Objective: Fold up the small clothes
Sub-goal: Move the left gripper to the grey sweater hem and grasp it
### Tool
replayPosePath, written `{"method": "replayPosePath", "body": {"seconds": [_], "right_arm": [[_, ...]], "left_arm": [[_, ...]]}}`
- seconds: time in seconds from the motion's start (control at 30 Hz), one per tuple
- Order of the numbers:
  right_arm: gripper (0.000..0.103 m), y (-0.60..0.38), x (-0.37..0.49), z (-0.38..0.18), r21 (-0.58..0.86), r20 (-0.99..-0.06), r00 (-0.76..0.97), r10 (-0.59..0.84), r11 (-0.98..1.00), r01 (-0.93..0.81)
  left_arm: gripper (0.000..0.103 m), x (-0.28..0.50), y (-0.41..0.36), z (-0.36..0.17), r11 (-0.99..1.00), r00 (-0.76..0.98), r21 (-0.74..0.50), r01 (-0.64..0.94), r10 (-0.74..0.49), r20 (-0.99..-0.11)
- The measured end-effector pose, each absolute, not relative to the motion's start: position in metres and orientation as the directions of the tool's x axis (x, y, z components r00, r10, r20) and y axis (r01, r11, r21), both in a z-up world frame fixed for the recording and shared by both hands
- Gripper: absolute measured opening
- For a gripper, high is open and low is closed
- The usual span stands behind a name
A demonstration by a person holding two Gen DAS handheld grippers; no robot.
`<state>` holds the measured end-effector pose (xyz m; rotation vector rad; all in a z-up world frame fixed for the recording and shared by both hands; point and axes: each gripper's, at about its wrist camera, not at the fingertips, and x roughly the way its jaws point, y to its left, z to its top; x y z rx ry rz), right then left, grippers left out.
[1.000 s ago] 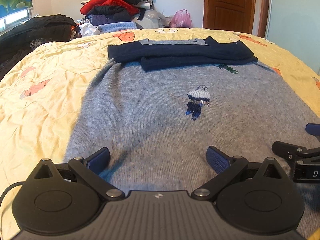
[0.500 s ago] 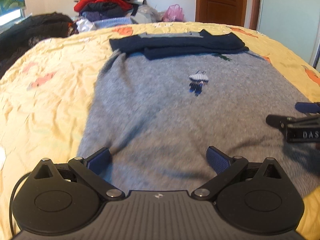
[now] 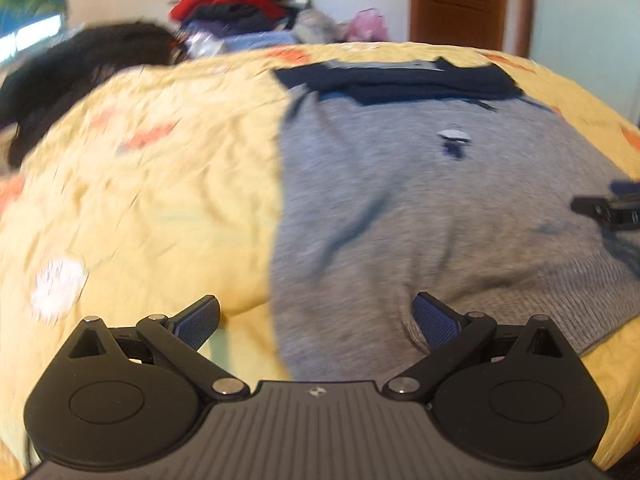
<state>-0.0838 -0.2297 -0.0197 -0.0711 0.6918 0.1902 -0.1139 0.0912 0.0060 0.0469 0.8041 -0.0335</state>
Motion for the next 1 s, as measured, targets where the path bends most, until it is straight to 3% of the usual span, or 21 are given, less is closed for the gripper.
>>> {"method": "replayPosePath", "body": {"seconds": [0.13, 0.3, 0.4, 0.5, 0.6, 0.77, 0.9, 1.0], "right_arm": [[0.103, -0.229, -0.084, -0.020, -0.003, -0.639, 0.754, 0.149, 0.980, -0.197], [0.103, -0.229, -0.088, -0.019, -0.015, -0.640, 0.756, 0.139, 0.981, -0.193], [0.103, -0.231, -0.092, -0.019, -0.013, -0.642, 0.753, 0.142, 0.981, -0.195], [0.103, -0.233, -0.097, -0.019, -0.012, -0.642, 0.753, 0.143, 0.981, -0.196], [0.103, -0.234, -0.099, -0.019, -0.013, -0.643, 0.753, 0.143, 0.980, -0.197], [0.103, -0.234, -0.099, -0.019, -0.013, -0.645, 0.751, 0.142, 0.980, -0.197], [0.103, -0.235, -0.099, -0.019, -0.011, -0.644, 0.751, 0.144, 0.980, -0.197], [0.103, -0.235, -0.100, -0.019, -0.009, -0.644, 0.751, 0.146, 0.980, -0.198]], "left_arm": [[0.103, -0.114, 0.094, 0.006, 0.999, 0.683, -0.048, -0.010, -0.028, -0.730], [0.103, -0.125, 0.081, 0.009, 0.982, 0.675, -0.170, 0.083, -0.181, -0.716], [0.103, -0.128, 0.080, 0.009, 0.978, 0.673, -0.189, 0.092, -0.201, -0.712], [0.103, -0.127, 0.093, 0.011, 0.947, 0.671, -0.317, 0.055, -0.270, -0.690], [0.103, -0.119, 0.107, 0.010, 0.857, 0.645, -0.514, 0.029, -0.409, -0.645], [0.103, -0.106, 0.131, -0.014, 0.565, 0.571, -0.824, -0.041, -0.664, -0.483], [0.102, -0.102, 0.144, -0.022, 0.447, 0.569, -0.892, -0.065, -0.718, -0.401], [0.102, -0.102, 0.151, -0.021, 0.436, 0.574, -0.898, -0.064, -0.720, -0.390]]}}
